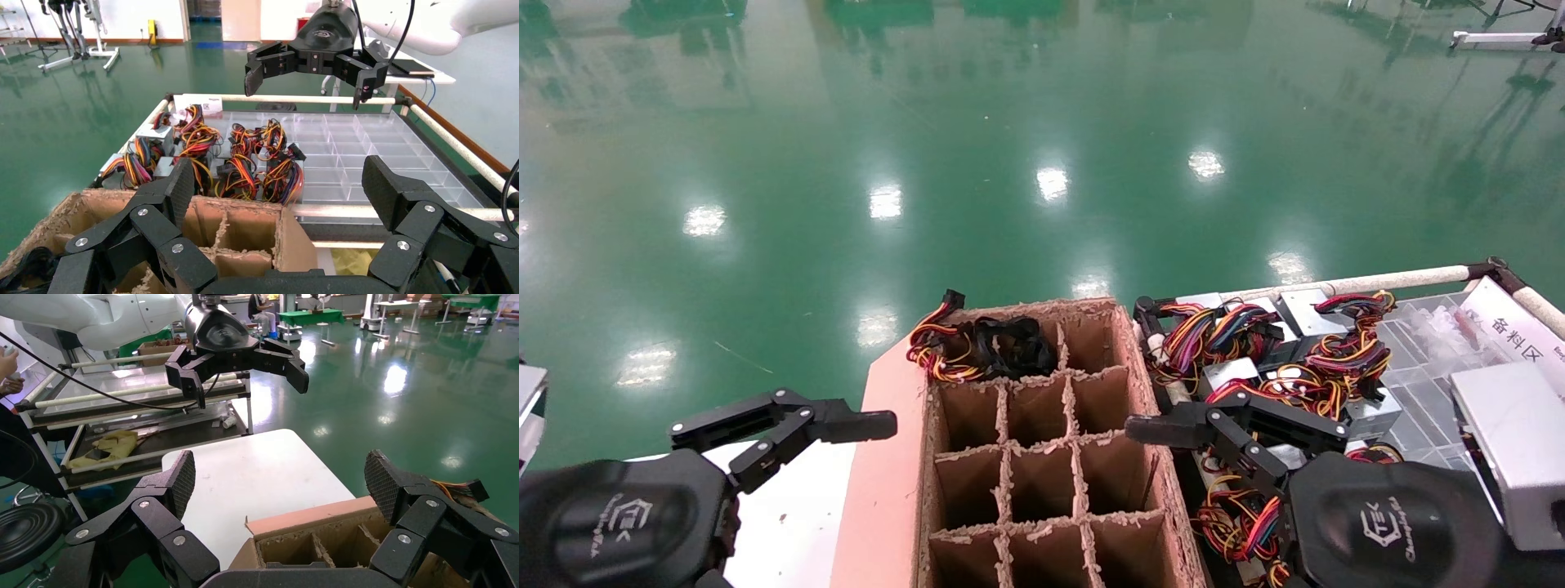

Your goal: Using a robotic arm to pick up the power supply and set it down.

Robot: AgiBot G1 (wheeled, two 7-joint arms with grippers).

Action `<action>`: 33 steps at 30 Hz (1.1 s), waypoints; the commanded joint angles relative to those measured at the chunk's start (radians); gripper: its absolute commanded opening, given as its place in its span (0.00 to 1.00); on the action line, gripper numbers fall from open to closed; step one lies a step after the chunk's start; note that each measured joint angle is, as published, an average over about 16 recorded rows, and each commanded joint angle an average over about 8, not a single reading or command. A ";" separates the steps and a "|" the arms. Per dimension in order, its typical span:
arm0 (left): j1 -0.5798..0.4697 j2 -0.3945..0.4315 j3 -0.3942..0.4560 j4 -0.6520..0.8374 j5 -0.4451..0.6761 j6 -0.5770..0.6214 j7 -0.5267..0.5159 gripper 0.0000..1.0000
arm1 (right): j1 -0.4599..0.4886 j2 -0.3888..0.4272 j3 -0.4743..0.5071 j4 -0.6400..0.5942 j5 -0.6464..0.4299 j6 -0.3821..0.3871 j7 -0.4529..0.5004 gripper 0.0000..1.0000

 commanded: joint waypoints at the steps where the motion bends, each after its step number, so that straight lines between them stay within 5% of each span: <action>1: 0.000 0.000 0.000 0.000 0.000 0.000 0.000 0.74 | 0.000 0.000 0.000 0.000 0.000 0.000 0.000 1.00; 6: 0.000 0.000 0.000 0.000 0.000 0.000 0.000 0.11 | 0.000 0.000 0.000 0.000 0.000 0.000 0.000 1.00; 8: 0.000 0.000 0.000 0.000 0.000 0.000 0.000 0.00 | 0.000 0.000 0.000 0.000 0.000 0.000 0.000 1.00; 33: 0.000 0.000 0.000 0.000 0.000 0.000 0.000 0.00 | 0.000 0.000 0.000 0.000 0.000 0.000 0.000 1.00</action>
